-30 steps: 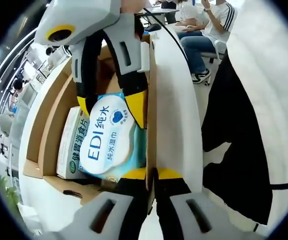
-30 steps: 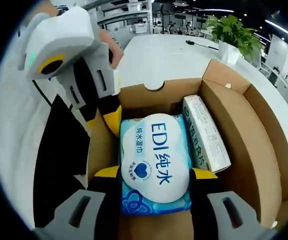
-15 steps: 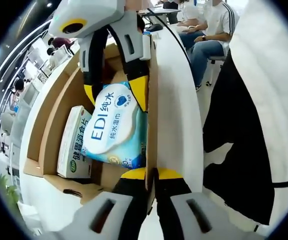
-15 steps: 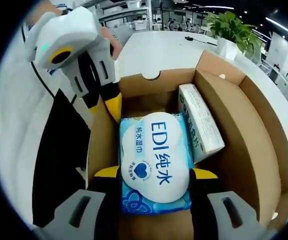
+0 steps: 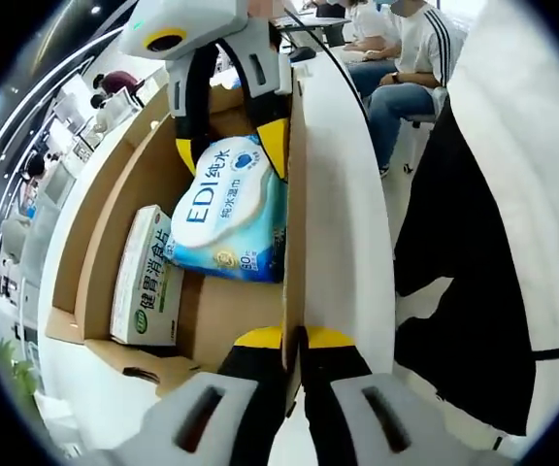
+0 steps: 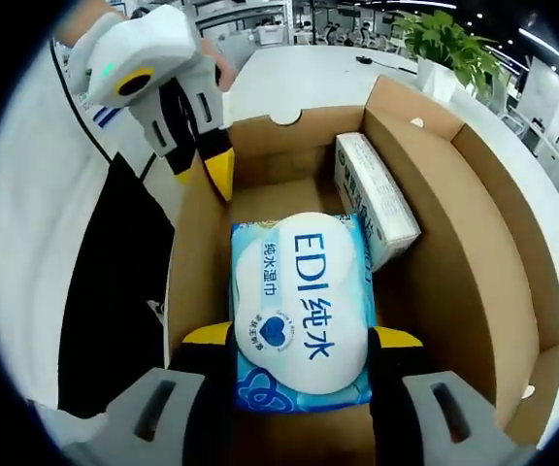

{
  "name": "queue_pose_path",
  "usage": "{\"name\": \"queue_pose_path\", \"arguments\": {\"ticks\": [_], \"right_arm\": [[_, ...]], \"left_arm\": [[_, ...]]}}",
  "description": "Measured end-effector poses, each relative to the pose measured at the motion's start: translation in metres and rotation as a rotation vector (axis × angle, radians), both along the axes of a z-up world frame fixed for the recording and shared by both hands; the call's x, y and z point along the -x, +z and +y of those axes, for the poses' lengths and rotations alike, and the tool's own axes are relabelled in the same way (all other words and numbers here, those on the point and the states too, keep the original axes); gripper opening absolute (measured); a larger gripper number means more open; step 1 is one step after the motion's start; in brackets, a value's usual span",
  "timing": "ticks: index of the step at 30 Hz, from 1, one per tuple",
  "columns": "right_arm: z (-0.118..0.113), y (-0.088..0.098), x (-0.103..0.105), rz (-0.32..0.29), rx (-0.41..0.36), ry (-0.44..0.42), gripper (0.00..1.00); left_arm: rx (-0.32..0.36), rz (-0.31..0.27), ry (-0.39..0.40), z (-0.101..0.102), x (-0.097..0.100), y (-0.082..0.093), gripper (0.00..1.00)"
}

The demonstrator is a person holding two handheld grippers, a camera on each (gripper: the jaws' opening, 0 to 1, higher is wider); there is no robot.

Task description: Operate the shoe box by opening the lid, removing the specified soft item, and placing it in the target area until the item is outside and the box remains undamaged.

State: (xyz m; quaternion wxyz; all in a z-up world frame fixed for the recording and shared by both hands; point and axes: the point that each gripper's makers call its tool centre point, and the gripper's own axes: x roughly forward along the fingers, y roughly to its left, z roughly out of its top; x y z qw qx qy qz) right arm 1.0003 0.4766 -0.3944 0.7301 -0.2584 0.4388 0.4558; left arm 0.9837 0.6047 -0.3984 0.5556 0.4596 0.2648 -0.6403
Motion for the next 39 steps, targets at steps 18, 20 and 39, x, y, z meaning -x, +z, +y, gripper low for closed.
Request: {"name": "queue_pose_path", "arguments": {"ticks": [18,20,39], "right_arm": [[-0.037,-0.007,0.002,0.079,0.211,0.077,0.55],[-0.034,-0.005,0.003,0.084,0.212,0.081,0.55],[-0.036,-0.011,-0.006,0.08,0.36,0.205,0.58]], "left_arm": [[0.004,-0.006,-0.005,0.0,0.001,0.001,0.04],[0.003,-0.003,-0.004,0.0,0.001,0.001,0.04],[0.002,-0.001,-0.004,0.001,-0.001,-0.002,0.04]]}}
